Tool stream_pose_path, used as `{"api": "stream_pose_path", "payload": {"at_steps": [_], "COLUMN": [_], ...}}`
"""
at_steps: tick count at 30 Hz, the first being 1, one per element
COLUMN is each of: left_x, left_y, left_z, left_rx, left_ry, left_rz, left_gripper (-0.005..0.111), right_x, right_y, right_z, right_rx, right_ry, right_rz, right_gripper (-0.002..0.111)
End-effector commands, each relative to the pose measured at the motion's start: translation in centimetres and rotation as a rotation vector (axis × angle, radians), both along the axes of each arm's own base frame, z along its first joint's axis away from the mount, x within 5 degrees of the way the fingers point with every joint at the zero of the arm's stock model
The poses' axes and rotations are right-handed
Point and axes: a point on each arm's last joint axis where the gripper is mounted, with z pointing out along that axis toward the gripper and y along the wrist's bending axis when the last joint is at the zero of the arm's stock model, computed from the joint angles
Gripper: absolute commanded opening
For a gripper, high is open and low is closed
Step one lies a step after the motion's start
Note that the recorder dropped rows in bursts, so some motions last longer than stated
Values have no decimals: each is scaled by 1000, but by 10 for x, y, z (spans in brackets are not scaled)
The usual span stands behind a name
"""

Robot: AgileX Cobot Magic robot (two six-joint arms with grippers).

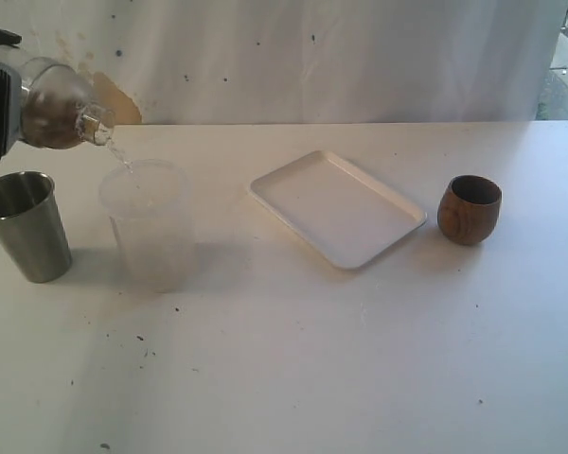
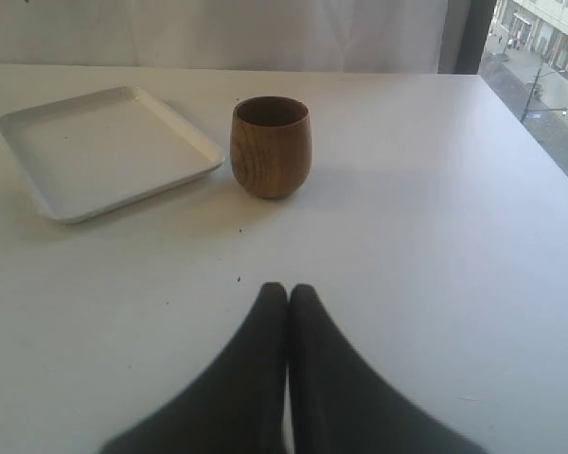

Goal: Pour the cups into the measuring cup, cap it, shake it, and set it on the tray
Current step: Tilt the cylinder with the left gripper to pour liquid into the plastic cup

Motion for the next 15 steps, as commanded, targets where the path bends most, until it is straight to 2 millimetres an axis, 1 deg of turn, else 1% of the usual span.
{"api": "stream_pose_path", "payload": {"at_steps": [1,5,9,15], "left_x": [1,1,1,1], "left_y": [-2,-2,-2,-2], "left_z": [9,9,9,9], "left_rx": [-25,-10,59,66], "left_ry": [-38,-41,-57,-60], "left_rz": [-13,-19,-41,-44], "left_gripper": [0,0,0,0], "right_x": [0,0,0,0], "right_y": [0,0,0,0], "right_z": [1,1,1,1], "right_rx": [-5,-5,-5,-5], "right_ry": [-14,-14,-14,-14], "right_rz": [5,5,5,5], "right_gripper": [0,0,0,0]}}
